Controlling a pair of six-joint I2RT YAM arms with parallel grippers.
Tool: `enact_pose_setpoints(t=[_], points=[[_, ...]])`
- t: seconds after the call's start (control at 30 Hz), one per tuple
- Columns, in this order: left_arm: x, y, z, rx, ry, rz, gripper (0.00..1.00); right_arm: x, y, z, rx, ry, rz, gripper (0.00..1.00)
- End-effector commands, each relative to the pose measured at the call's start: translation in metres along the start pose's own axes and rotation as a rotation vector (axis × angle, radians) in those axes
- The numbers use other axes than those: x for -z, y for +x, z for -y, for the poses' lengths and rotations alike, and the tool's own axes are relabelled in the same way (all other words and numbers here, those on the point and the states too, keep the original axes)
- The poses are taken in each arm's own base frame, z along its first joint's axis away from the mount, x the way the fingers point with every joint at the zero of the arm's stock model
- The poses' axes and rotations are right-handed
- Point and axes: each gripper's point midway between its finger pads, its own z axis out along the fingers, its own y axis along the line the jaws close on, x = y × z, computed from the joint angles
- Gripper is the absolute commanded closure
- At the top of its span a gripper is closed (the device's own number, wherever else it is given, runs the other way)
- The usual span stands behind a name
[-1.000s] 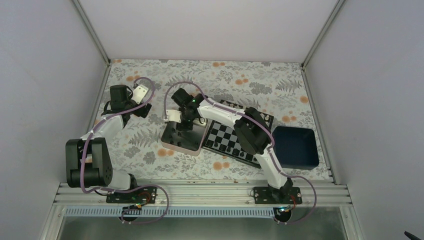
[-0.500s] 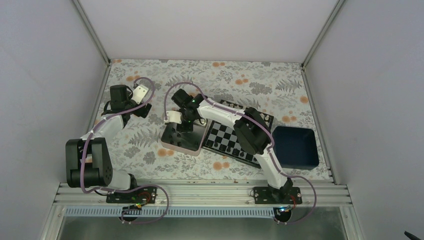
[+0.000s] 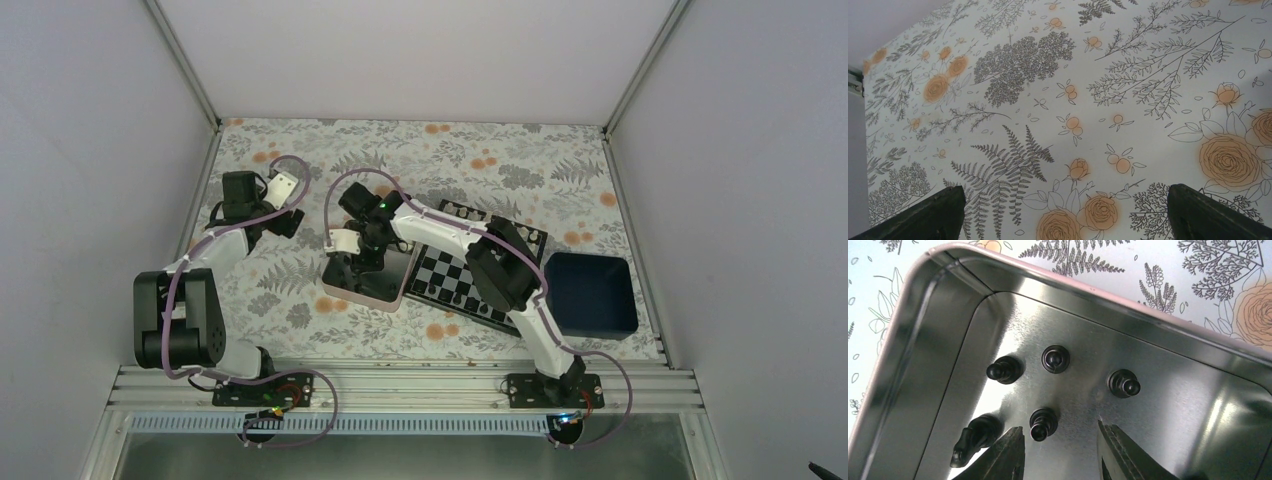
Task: Set up the chess pieces on the board
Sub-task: Pick up the chess piece from the storage box.
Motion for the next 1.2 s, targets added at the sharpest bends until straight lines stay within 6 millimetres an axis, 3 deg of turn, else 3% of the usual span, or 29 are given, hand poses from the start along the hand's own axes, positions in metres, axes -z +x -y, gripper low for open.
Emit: enact_pose_setpoints(t=[0.0, 0.2, 0.43, 0.7, 1.17], points=[[0.001, -0.009, -0.005, -0.016, -0.015, 0.021, 0.00, 0.002, -0.014, -0.005, 0.020, -0.024, 0.036, 0.61], [0.001, -0.009, -0.006, -0.015, -0.014, 0.019, 0.00, 0.014, -0.018, 0.001, 0.016, 0.029, 0.056, 0.60], [-0.002, -0.006, -0.006, -0.014, -0.016, 0.007, 0.00, 0.018, -0.014, -0.025, 0.043, -0.065, 0.038, 0.62], [-0.005, -0.004, -0.007, -0.014, -0.018, -0.004, 0.00, 0.036, -0.008, -0.042, 0.058, -0.084, 0.039, 0.61], [-0.006, -0.001, -0.007, -0.015, -0.021, -0.011, 0.00, 0.024, 0.002, -0.054, 0.044, -0.133, 0.010, 0.61]])
